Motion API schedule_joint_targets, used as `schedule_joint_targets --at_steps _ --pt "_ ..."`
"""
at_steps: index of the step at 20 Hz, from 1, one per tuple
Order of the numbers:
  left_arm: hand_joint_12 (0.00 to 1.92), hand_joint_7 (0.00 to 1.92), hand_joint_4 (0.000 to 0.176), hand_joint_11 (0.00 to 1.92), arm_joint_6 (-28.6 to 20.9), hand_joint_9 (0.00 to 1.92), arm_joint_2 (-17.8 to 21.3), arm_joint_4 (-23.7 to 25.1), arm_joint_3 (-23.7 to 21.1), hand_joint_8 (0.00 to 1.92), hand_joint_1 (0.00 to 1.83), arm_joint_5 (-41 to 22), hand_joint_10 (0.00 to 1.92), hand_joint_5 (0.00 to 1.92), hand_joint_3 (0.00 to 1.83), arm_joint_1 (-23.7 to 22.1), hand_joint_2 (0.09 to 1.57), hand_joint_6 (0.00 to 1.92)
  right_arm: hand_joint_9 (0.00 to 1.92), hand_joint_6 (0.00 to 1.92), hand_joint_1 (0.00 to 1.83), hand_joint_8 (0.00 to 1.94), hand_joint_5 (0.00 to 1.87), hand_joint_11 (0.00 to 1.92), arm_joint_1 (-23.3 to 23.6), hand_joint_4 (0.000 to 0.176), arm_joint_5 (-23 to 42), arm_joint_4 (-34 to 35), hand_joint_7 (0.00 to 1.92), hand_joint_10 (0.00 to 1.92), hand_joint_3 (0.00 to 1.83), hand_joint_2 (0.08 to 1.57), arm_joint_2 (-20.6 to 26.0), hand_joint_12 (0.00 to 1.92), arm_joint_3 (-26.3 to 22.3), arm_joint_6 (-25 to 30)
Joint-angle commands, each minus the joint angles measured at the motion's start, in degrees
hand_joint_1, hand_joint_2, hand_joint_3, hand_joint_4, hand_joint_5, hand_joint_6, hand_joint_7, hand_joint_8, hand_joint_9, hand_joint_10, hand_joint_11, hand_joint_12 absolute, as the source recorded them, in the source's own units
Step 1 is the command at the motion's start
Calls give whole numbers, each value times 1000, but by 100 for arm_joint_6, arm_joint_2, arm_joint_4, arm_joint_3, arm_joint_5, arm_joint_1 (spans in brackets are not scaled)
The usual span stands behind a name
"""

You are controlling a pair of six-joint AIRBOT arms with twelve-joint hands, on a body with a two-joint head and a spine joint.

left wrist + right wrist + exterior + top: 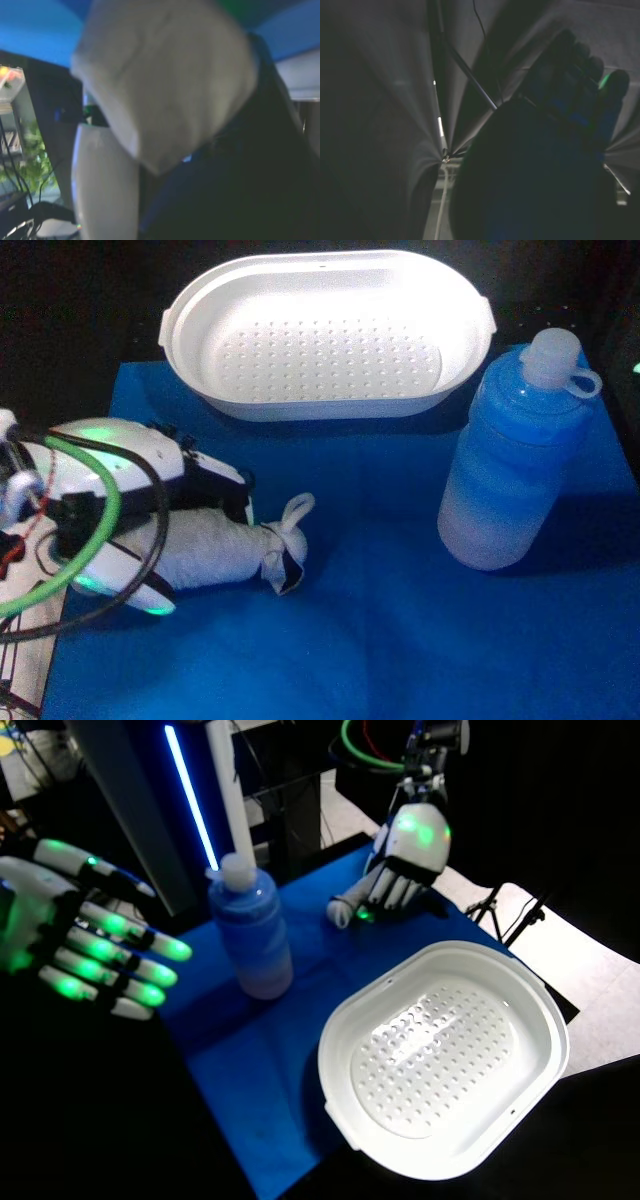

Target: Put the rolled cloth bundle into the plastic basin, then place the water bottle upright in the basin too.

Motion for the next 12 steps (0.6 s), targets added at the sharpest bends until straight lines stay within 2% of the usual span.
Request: schedule_joint_targets --at_steps 1,2,4,6,7,8,9,10,11,12 --pt "1921 1083 175 1576 -30 1444 60 -213 -40 1921 1666 -894 1921 713 4 -147 1139 1921 182 1 50 2 231 0 9 53 713 58 215 1 0 1517 -1 394 15 55" --pt "1921 1033 176 1498 -30 1339 118 -233 -62 1921 1704 -1022 1921 676 2 -252 1135 1921 178 3 47 2 237 0 2 54 713 58 217 3 0 1515 -2 366 15 56" --pt "1921 971 176 1444 -29 1253 149 -258 -6 1921 1770 -1177 1921 577 5 -520 1146 1921 174 0 19 1 234 0 -5 53 713 59 214 1 0 1513 -3 358 17 56" --pt "1921 923 176 1393 -28 1203 135 -257 90 1921 1790 -1279 1921 503 8 -814 1158 1921 178 4 0 4 240 0 -7 61 713 58 219 3 0 1509 -9 356 21 55" --pt "1921 952 176 1357 -28 1186 112 -258 156 1921 1271 -1311 1921 625 13 -979 1236 1921 182 3 2 3 244 0 -7 44 713 58 223 2 1 1515 -11 380 23 55" --pt "1921 958 176 1332 -28 1161 75 -258 232 1921 981 -1321 1921 703 0 -1175 1203 1921 188 5 4 5 249 0 -7 34 713 59 231 4 0 1514 -19 381 26 55" --pt "1921 890 176 1305 -20 1128 8 -274 334 1921 1271 -1323 1921 641 0 -1334 1162 1921 183 2 6 2 247 0 -7 43 713 59 231 1 0 1509 -29 357 32 55" --pt "1921 819 176 1252 80 1091 -85 -364 456 1921 1722 -1277 1921 548 0 -1491 1129 1921 167 0 1 0 230 0 -7 23 713 59 214 0 4 1518 -50 315 51 55" --pt "1921 842 176 1289 210 1133 -176 -471 566 1921 1785 -1206 1921 571 0 -1621 1107 1921 155 0 0 1 218 0 -7 9 713 59 202 0 5 1533 -70 285 69 55" --pt "1921 812 176 1248 328 1101 -318 -568 736 1921 1755 -1080 1921 552 2 -1800 1141 1921 137 0 0 0 213 0 -6 6 713 58 190 2 2 1538 -83 200 83 55"
